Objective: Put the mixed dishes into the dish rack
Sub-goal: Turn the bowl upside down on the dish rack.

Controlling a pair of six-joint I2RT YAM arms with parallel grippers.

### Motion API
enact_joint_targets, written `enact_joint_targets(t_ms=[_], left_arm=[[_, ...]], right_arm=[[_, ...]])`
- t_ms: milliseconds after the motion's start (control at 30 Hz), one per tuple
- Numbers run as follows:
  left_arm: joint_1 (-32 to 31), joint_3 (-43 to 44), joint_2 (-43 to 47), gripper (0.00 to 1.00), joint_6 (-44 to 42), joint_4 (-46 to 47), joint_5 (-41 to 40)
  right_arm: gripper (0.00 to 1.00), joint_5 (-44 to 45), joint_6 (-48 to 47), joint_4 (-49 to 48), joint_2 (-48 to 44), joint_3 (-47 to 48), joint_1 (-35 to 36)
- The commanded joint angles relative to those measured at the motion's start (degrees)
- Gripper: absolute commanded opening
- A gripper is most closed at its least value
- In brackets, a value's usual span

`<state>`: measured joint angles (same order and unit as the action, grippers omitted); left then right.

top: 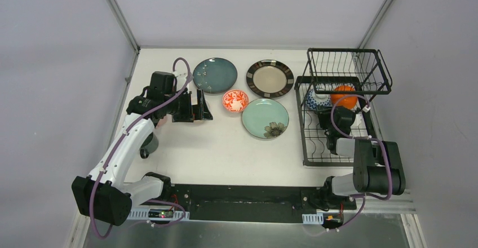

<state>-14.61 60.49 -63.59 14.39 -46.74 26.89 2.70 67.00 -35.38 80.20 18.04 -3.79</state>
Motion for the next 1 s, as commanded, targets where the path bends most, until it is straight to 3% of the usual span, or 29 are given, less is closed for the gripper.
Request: enact_joint_targets(t_ms=[0,400,600,900,967], left_arm=[[-0.24,-0.15,0.30,0.99,-0.38,1.21,-1.15],[-0.24,-0.14,1.25,0.99,-0.33,0.69,-3.75],[-0.24,0.47,0.18,0.99,0.06,-0.92,-7.87],[-0.15,2.09,-1.27,0.99,0.67,-3.39,-12.77],[-0.15,2.46,-1.35,0.99,0.77,-4.09,-14.61]], right_arm=[[0.38,-0.42,-1.75,-4.44,1.01,1.48,-1.31],[0.45,-4.31,-2.23,-0.81,-1.25,2.45,-2.21],[0.48,-3.40,-2.41,13.83,-9.65,3.58,-2.27],[0.52,-3.05,-4.15,43.94,-24.10,10.07,-2.27],[0.58,-1.50,-7.78,50.07,-25.83,11.88,-2.27]])
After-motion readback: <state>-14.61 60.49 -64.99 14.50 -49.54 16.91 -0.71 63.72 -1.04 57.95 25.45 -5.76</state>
